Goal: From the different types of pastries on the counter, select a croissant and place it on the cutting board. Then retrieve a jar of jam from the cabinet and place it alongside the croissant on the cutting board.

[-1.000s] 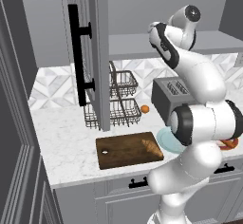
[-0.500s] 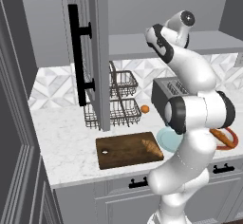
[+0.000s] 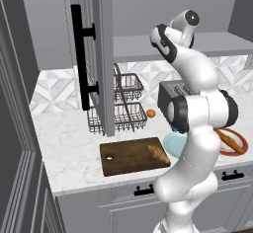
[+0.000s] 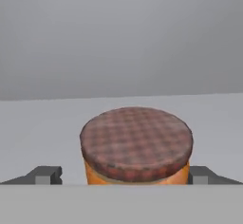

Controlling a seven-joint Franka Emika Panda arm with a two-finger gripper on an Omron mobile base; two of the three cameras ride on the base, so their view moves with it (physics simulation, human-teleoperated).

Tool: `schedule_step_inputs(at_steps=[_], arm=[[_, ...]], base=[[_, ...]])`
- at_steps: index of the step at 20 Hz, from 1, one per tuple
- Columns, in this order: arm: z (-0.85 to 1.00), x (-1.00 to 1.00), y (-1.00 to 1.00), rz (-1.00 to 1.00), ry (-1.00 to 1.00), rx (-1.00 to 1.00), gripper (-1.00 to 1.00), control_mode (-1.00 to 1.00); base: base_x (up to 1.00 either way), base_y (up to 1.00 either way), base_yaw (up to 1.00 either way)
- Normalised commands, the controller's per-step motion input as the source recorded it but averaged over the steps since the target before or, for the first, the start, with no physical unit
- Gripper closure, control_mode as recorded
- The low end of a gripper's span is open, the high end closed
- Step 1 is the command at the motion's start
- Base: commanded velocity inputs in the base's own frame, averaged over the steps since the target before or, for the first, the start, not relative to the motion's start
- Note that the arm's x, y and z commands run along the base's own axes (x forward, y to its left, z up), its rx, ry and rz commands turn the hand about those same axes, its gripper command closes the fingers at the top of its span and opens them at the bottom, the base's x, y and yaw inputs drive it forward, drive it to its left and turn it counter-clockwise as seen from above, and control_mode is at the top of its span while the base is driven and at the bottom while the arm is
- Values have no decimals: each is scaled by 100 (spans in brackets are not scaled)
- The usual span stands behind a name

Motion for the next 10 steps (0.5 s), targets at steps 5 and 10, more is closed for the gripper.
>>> schedule_step_inputs(at_steps=[5,10], arm=[[-15,22,0,0,0,-9,100,-100],[-36,12,0,0,0,-11,100,-100]], base=[[0,0,0],[0,0,0]])
